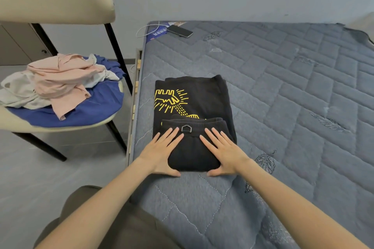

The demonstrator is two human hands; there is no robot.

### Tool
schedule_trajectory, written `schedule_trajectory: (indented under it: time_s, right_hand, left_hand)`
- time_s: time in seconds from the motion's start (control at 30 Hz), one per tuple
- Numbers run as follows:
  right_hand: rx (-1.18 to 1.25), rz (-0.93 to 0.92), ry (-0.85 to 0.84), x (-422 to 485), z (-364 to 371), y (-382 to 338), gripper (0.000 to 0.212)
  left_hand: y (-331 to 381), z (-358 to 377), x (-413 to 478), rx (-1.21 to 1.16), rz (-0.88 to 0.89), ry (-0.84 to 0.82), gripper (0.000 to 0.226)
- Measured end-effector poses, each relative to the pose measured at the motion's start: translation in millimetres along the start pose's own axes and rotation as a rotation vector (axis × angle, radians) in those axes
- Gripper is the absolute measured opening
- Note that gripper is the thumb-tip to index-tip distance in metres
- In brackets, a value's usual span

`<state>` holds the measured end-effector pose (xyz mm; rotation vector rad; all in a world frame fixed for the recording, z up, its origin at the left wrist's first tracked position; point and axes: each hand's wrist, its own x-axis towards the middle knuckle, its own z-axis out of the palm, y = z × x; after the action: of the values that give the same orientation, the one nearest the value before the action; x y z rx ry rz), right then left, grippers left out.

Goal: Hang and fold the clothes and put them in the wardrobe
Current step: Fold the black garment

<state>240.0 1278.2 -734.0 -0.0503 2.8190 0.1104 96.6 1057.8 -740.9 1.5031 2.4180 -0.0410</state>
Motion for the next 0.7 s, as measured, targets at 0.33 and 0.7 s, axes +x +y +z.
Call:
schedule_trajectory:
  time_s: [0.33,0.7]
  right_hand:
    - [0.076,0.069,-0.025,-21,-3,-4,0.076]
    - [0.814,0.408,0.267,-44,-63,10,0.028]
  left_hand:
    - [-4,-6,-20,0.122,0.016,0.005,0.085]
    - [7,-57,-50,-0.958,-0.326,0.184,0.014]
